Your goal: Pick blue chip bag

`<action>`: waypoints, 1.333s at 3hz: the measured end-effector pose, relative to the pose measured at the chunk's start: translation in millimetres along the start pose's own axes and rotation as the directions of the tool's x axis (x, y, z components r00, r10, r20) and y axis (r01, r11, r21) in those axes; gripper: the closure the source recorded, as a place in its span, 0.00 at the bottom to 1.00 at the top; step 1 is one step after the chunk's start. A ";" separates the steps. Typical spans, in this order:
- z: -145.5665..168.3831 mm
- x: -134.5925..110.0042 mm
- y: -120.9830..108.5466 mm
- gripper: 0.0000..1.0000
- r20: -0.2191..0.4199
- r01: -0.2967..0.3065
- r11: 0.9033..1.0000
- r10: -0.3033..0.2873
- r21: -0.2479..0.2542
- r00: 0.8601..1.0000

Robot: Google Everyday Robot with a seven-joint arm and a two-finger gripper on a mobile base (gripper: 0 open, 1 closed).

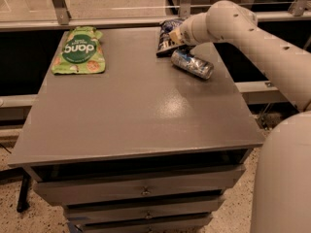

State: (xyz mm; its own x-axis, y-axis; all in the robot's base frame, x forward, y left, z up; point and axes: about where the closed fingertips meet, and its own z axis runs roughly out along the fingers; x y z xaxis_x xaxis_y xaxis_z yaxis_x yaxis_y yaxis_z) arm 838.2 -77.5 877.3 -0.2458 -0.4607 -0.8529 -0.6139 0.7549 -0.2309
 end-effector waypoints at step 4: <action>-68.1 -79.3 59.2 1.00 0.236 0.064 0.969 -0.006 -0.237 0.972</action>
Offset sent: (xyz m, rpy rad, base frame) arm -0.0334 0.0475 0.0406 0.0302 -0.0502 0.1832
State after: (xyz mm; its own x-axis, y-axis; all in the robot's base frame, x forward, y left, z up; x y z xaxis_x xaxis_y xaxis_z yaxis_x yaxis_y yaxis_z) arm 770.2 -28.0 963.1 -0.0583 -0.3426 -0.9377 -0.7886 0.5917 -0.1672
